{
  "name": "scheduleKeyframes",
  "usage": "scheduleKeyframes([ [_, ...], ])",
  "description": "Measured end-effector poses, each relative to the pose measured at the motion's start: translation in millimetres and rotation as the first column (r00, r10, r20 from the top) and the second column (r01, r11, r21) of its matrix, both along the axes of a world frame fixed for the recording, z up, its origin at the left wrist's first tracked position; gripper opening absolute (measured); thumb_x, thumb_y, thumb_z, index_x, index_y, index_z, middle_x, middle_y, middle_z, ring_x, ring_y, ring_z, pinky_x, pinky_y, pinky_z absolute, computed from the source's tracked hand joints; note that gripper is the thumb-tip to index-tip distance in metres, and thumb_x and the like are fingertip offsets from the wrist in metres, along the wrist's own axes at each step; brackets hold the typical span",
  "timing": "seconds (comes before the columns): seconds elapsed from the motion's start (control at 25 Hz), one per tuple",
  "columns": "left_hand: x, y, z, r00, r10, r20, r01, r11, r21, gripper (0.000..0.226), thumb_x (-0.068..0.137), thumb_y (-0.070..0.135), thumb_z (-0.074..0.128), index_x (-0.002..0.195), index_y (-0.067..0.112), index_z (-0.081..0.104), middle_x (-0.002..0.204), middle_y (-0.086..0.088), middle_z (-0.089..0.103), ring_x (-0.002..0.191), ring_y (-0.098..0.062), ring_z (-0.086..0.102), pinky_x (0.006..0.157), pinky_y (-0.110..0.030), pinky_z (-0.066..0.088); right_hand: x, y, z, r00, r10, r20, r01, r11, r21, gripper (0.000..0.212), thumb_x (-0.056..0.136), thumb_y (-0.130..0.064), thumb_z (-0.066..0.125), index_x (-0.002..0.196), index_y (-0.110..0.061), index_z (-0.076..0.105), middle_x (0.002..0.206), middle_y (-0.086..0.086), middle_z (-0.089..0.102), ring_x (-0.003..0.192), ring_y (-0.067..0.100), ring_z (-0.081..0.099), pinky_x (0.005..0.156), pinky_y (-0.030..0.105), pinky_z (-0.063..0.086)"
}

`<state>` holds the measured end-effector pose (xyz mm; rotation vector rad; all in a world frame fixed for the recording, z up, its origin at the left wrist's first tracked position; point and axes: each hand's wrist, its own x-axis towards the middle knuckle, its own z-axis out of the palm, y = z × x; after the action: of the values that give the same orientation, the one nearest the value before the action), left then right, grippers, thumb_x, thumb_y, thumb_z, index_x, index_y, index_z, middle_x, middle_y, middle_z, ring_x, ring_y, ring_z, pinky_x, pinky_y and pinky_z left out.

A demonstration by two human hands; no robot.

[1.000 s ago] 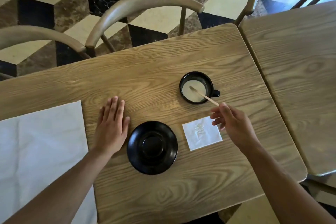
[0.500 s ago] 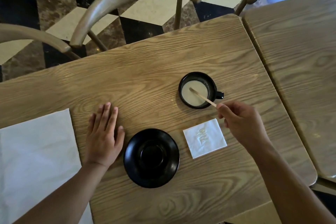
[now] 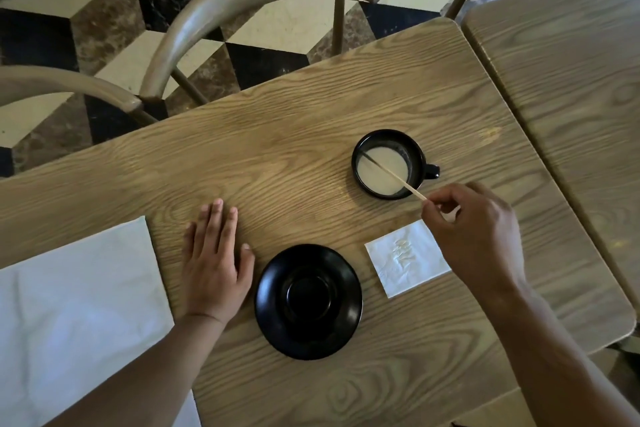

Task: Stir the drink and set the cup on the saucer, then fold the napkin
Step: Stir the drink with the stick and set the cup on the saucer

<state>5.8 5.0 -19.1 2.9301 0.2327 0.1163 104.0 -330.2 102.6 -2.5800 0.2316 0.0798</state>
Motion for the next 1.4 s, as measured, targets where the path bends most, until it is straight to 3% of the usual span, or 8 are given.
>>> scheduleKeyframes([
  [0.28,1.3,-0.2,0.5,1.000,-0.013,0.024,0.013,1.000,0.006,0.064,0.096,0.036,0.038,0.150,0.004,0.046,0.163,-0.018,0.037,0.154,-0.037,0.029,0.123,-0.058,0.026,-15.7,-2.3,0.0,0.996,0.003,0.088,0.003,0.998,-0.062,0.005,0.087,-0.019,0.073,0.086,-0.019,0.078,0.083,-0.004,0.064,0.068,0.014,0.057,0.062,0.023,0.037],
  [0.48,1.2,0.0,-0.2,1.000,-0.006,0.029,0.006,1.000,-0.011,0.064,0.095,0.036,0.039,0.150,0.004,0.047,0.162,-0.019,0.038,0.153,-0.038,0.029,0.123,-0.058,0.025,-29.2,-8.0,2.5,0.998,0.000,0.059,0.001,1.000,-0.026,0.007,0.087,-0.020,0.073,0.089,-0.025,0.077,0.082,-0.010,0.063,0.064,0.005,0.054,0.062,0.007,0.032],
  [0.64,1.1,0.3,-2.0,1.000,0.002,0.031,-0.002,1.000,-0.021,0.065,0.094,0.037,0.039,0.150,0.004,0.046,0.162,-0.018,0.038,0.154,-0.037,0.028,0.124,-0.058,0.023,-42.1,-17.4,3.8,0.993,-0.117,-0.015,0.118,0.981,0.156,0.006,0.086,-0.024,0.073,0.085,-0.030,0.074,0.077,-0.010,0.066,0.068,0.006,0.060,0.061,0.008,0.038],
  [0.8,1.5,1.1,-2.5,1.000,-0.002,0.028,0.003,0.999,-0.033,0.067,0.095,0.038,0.037,0.151,0.003,0.045,0.163,-0.019,0.037,0.154,-0.037,0.027,0.125,-0.057,0.020,-77.7,-34.7,-7.0,0.955,-0.241,-0.172,0.288,0.891,0.351,0.012,0.086,-0.022,0.077,0.080,-0.032,0.073,0.074,-0.007,0.070,0.067,0.011,0.062,0.060,0.014,0.044],
  [0.92,0.6,1.0,-2.0,1.000,0.005,0.014,-0.004,0.999,-0.039,0.068,0.094,0.039,0.036,0.152,0.005,0.043,0.164,-0.018,0.035,0.155,-0.035,0.025,0.127,-0.055,0.018,-111.9,-46.5,-19.1,0.934,-0.229,-0.275,0.312,0.898,0.311,0.014,0.085,-0.023,0.078,0.078,-0.034,0.074,0.072,-0.010,0.071,0.065,0.011,0.063,0.060,0.017,0.045],
  [1.04,1.4,1.3,-4.1,1.000,0.014,0.022,-0.013,0.998,-0.060,0.067,0.094,0.039,0.036,0.152,0.006,0.043,0.163,-0.017,0.036,0.155,-0.034,0.025,0.127,-0.054,0.016,-134.7,-47.6,-27.2,0.913,-0.204,-0.353,0.303,0.919,0.253,0.015,0.085,-0.023,0.078,0.077,-0.035,0.075,0.072,-0.020,0.072,0.070,0.002,0.065,0.065,0.011,0.046],
  [1.2,1.1,0.9,-5.7,0.999,0.019,0.046,-0.017,0.998,-0.055,0.066,0.094,0.037,0.038,0.151,0.005,0.045,0.162,-0.018,0.037,0.154,-0.035,0.028,0.126,-0.055,0.017,-148.2,-43.3,-38.8,0.913,-0.177,-0.369,0.281,0.927,0.250,0.016,0.084,-0.019,0.079,0.077,-0.034,0.077,0.078,-0.025,0.072,0.077,-0.002,0.065,0.070,0.007,0.044],
  [1.4,1.2,0.5,-5.0,0.998,0.021,0.057,-0.018,0.998,-0.052,0.066,0.094,0.036,0.038,0.151,0.005,0.046,0.162,-0.019,0.038,0.154,-0.036,0.029,0.126,-0.054,0.017,-150.4,-43.2,-46.3,0.902,-0.190,-0.386,0.296,0.926,0.235,0.016,0.084,-0.024,0.080,0.074,-0.035,0.076,0.073,-0.020,0.072,0.075,-0.002,0.064,0.068,0.008,0.044],
])
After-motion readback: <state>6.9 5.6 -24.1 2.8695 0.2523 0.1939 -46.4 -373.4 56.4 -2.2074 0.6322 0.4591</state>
